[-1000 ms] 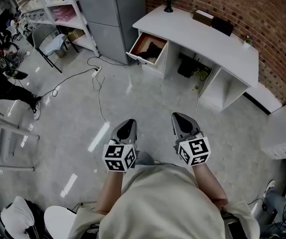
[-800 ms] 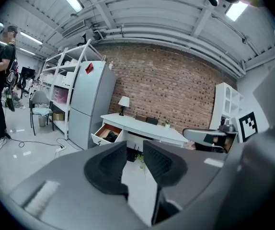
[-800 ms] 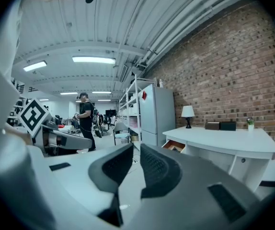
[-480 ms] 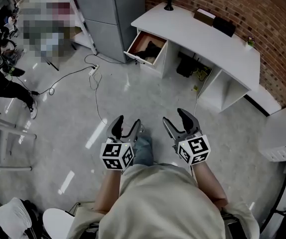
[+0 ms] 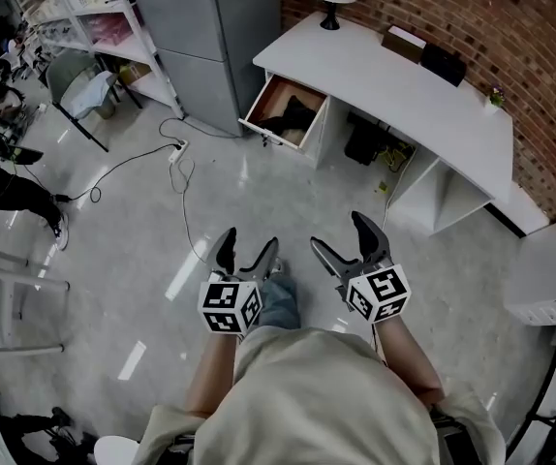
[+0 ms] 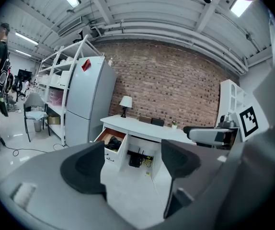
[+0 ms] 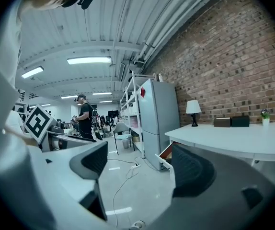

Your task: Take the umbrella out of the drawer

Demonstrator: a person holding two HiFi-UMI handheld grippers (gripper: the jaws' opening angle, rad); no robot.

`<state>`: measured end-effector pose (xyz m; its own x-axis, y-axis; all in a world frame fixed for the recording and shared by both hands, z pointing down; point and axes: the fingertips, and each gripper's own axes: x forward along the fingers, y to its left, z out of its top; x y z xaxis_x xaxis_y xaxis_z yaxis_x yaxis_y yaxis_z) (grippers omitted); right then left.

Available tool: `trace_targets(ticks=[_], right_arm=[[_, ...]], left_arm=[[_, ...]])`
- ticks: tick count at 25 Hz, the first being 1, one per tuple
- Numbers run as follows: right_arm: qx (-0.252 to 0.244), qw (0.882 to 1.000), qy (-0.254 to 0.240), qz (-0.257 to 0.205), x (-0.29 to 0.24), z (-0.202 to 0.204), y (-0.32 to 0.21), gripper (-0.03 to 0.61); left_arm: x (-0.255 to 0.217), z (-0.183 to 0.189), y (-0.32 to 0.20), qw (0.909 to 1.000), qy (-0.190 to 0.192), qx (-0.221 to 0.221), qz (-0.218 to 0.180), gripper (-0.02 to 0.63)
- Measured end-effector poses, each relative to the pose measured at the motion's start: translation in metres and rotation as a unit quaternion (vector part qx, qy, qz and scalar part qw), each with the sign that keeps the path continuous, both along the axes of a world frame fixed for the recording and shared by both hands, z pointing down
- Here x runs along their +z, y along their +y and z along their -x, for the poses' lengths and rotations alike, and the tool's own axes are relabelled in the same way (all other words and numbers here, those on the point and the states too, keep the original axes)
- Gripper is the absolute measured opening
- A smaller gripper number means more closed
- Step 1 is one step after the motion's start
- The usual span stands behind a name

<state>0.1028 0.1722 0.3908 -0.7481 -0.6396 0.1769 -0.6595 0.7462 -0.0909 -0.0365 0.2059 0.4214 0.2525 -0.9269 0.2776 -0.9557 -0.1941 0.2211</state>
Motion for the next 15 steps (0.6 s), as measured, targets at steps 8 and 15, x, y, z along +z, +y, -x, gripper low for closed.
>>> trace_targets(ticks=[8,15], right_arm=[[0.012,1.0,-0.003,-0.003,-0.007,0.045,-0.1,0.408],[0.027,1.0,-0.001,-0.007,-0.014,0.078,-0.184,0.407]], left_arm=[[-0.003,0.039,-0.099,0.9997,-0.007,0.024,-0.002,0.385],[-0.003,0.067,-0.19,0.9987,-0.008,0.05,-0.001,0.39]])
